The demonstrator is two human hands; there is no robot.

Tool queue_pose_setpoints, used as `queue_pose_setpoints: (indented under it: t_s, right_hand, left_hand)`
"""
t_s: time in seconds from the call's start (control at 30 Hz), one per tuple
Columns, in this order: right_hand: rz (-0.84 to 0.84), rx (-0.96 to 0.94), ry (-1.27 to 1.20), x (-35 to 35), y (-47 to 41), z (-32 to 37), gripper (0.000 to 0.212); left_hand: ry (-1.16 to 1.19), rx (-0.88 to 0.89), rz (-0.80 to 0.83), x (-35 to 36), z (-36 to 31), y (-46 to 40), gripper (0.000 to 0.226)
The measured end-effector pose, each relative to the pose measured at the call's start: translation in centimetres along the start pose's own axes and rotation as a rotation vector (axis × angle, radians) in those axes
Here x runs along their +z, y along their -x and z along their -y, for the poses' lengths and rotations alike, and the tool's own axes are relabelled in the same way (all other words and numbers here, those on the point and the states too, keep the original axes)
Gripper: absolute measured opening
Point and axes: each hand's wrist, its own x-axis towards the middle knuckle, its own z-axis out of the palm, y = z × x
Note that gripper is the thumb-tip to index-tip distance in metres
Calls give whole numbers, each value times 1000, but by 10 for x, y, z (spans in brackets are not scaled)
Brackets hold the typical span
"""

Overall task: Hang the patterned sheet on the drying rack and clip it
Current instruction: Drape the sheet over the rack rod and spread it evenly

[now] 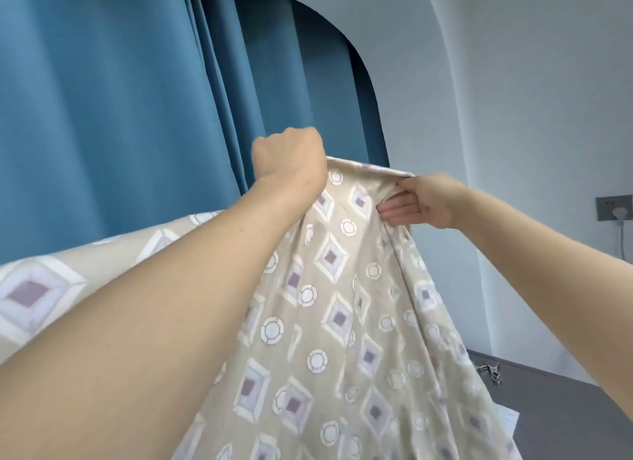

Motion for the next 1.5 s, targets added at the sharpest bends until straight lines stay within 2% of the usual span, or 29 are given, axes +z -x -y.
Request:
queue_pose_setpoints:
  t_s: [0.1,0.2,0.27,0.37,0.43,0.5,0.6,0.7,0.77,0.8,0.9,1.0,1.07,1.13,1.2,1.27,1.3,1.43,1.5]
  right_hand:
    - [-60,-182,2,22,-14,15,31]
    - [-32,-221,111,50,-24,4,26]
    - [124,-66,217,60,-26,-14,28]
    - [476,197,370,58,-20,-40,38]
    - [600,251,473,48,-19,-51,39]
    - [627,276,514,34,-17,-57,38]
    - [659,285,460,12,-14,-63,37]
    - [680,240,478,-1,-8,-66,43]
    - [667,183,606,0,-1,-68,35]
    - [651,155,681,2,1,-71,30]
    - [626,151,855,13,9,-82,17]
    - [590,164,998,24,17,-89,14]
    - [505,119,1083,27,18,-88,13]
    - [423,62,1163,24,16,-84,13]
    - [356,22,1184,19,15,-77,17]
    - [268,-33,1112,15,12,-67,19]
    - [222,-76,1070,14,10,-62,21]
    - [52,-242,940,17,0,-49,29]
    - [-17,-279,822,16,-3,-53,31]
  left_hand:
    - [68,-158,5,-6,7,-19,19]
    - [-22,-243,104,-5,19,-24,21]
    - [-162,-266,333,-2,29,-17,22]
    - [-268,-228,727,13,38,-9,5]
    - [-226,-216,837,19,45,-8,11]
    - [-207,-187,853,22,50,-8,12]
    - [-103,-156,766,25,48,-8,10]
    - [116,-64,466,17,30,-7,12]
    - [137,66,246,4,12,7,10]
    - [109,129,189,-1,4,18,10]
    - [-117,340,134,11,-20,62,17]
    - [-368,422,85,47,-28,99,52]
    - [-391,478,-3,64,-30,119,62]
    - [-345,575,-53,75,-32,139,60]
    - [-323,691,63,88,-34,160,58]
    - [-433,778,206,104,-32,177,52]
    - [-451,808,215,111,-30,182,47]
    - [-295,942,-23,121,-19,181,16]
    - [-243,914,-84,119,-17,174,19]
